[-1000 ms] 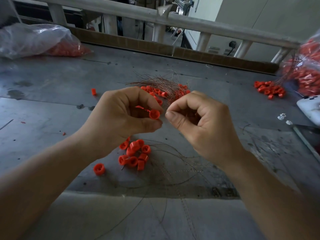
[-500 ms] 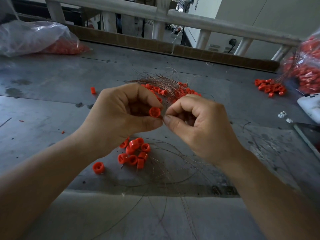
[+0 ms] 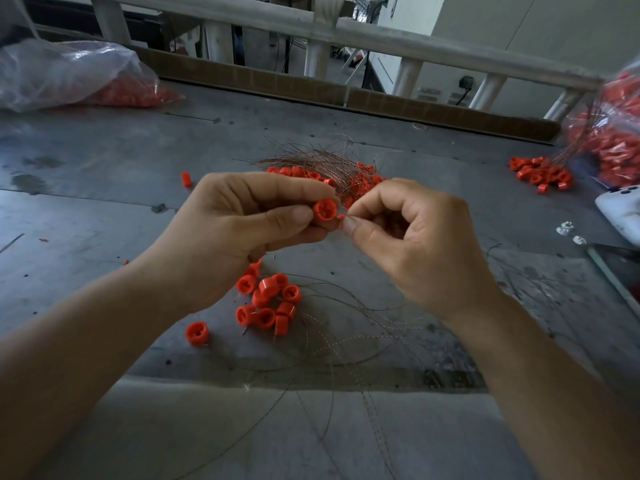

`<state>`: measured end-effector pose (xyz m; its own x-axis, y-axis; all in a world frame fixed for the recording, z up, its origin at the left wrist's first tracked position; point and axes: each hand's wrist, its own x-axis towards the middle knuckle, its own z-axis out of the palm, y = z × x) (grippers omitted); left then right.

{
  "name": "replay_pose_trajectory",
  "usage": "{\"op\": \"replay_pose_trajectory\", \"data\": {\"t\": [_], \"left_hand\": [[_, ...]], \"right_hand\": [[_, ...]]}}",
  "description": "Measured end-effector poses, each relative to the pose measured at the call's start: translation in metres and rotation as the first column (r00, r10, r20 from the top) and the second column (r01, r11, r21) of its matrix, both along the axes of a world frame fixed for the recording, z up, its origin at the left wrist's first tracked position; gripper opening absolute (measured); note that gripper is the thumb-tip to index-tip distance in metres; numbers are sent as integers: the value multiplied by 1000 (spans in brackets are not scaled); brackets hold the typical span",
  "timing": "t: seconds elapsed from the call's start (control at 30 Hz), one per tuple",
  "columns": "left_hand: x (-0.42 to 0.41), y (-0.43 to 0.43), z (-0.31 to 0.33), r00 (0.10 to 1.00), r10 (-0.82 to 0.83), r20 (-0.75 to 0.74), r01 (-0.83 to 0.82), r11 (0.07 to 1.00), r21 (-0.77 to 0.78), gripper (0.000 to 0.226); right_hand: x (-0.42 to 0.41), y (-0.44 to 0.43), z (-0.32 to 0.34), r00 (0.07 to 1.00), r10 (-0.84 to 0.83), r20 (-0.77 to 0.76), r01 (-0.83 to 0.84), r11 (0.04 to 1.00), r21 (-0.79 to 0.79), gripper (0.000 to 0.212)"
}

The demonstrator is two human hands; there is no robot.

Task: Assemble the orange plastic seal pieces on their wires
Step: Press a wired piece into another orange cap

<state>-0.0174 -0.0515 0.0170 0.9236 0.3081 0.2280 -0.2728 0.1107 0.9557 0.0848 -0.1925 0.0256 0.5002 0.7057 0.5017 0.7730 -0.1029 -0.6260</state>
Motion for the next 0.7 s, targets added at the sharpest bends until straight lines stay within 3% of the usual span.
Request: {"op": "replay_pose_trajectory", "data": {"t": [0.5,0.7], "left_hand": [[1,7,-6,997,-68,33,68,998,-13,24],[0,16,-12,991,-126,-41,130,984,125,42]], "right_hand": [[0,-2,2,1000,-3,14,3,1000,-5,8],[1,-3,2,999,24,-27,-24,1000,-13,9]]}}
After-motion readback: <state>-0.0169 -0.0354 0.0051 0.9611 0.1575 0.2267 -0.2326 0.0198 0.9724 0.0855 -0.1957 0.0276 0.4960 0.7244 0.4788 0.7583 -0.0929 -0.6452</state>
